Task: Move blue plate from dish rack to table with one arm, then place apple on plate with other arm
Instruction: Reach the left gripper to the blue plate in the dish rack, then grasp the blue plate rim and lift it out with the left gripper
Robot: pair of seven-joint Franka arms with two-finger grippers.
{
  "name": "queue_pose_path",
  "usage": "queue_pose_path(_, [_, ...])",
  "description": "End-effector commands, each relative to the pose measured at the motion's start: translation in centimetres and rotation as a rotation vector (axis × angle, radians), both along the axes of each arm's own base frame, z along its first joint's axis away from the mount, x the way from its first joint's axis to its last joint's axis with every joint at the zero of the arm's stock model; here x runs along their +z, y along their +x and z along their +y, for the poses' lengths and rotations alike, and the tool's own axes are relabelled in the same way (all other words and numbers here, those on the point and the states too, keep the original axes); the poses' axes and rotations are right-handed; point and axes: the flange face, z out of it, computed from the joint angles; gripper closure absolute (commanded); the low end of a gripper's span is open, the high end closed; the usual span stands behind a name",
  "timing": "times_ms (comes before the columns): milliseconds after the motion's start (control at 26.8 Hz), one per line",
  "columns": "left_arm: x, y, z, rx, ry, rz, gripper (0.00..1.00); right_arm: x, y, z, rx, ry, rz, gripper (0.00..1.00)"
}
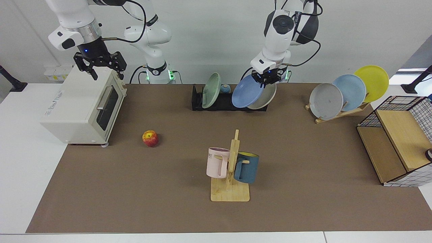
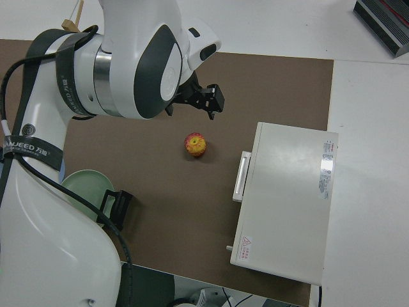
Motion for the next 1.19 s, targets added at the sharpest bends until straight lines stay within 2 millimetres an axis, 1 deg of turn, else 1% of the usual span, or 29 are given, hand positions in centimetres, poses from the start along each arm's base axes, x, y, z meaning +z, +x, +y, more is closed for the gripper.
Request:
queue_pose_path(0, [-0.4, 4.4, 4.0, 0.078, -0.098, -0.042, 1.0, 0.4, -0.3, -0.1, 0.001, 0.001, -0.014, 0.0])
queue_pose_path(75, [0.4, 6.2, 6.3, 0.108, -0.182, -0.056, 1.0, 0.4, -0.3, -0.1, 0.001, 0.001, -0.014, 0.0])
queue_pose_path(187, [1.0, 8.6, 8.9, 0.111, -0.275, -0.069, 1.0, 0.4, -0.3, -0.1, 0.001, 0.0, -0.014, 0.0])
queue_pose_path(261, [1.3, 10.3, 10.5, 0.119, -0.31, -0.08, 1.0, 0.4, -0.3, -0.1, 0.001, 0.001, -0.014, 0.0])
queue_pose_path(299, [1.3, 11.1, 10.9, 0.123, -0.327, -0.083, 1.0, 0.4, -0.3, -0.1, 0.001, 0.001, -0.013, 0.0])
queue_pose_path(373, [1.0, 12.7, 11.5, 0.137, -0.356, -0.077, 1.0, 0.4, -0.3, -0.1, 0.001, 0.001, -0.014, 0.0])
queue_pose_path(485, [-0.9, 15.3, 12.7, 0.194, -0.442, -0.061, 1.0, 0.4, -0.3, -0.1, 0.001, 0.0, -0.014, 0.0])
queue_pose_path(523, [-2.0, 16.0, 12.9, 0.213, -0.466, -0.058, 1.0, 0.4, -0.3, -0.1, 0.001, 0.0, -0.014, 0.0])
queue_pose_path(635, [-5.0, 17.5, 12.8, 0.206, -0.492, -0.062, 1.0, 0.4, -0.3, -0.1, 0.001, 0.0, -0.014, 0.0])
queue_pose_path(784, [-7.1, 18.1, 12.9, 0.173, -0.514, -0.059, 1.0, 0.4, -0.3, -0.1, 0.001, 0.0, -0.014, 0.0])
queue_pose_path(896, [-8.6, 18.6, 12.9, 0.195, -0.558, -0.057, 1.0, 0.4, -0.3, -0.1, 0.001, 0.0, -0.014, 0.0])
queue_pose_path(1008, [-9.5, 19.0, 12.0, 0.193, -0.574, -0.079, 1.0, 0.4, -0.3, -0.1, 0.001, 0.0, -0.014, 0.0])
queue_pose_path(1157, [-11.2, 18.6, 8.6, 0.153, -0.578, -0.061, 1.0, 0.4, -0.3, -0.1, 0.001, 0.0, -0.014, 0.0])
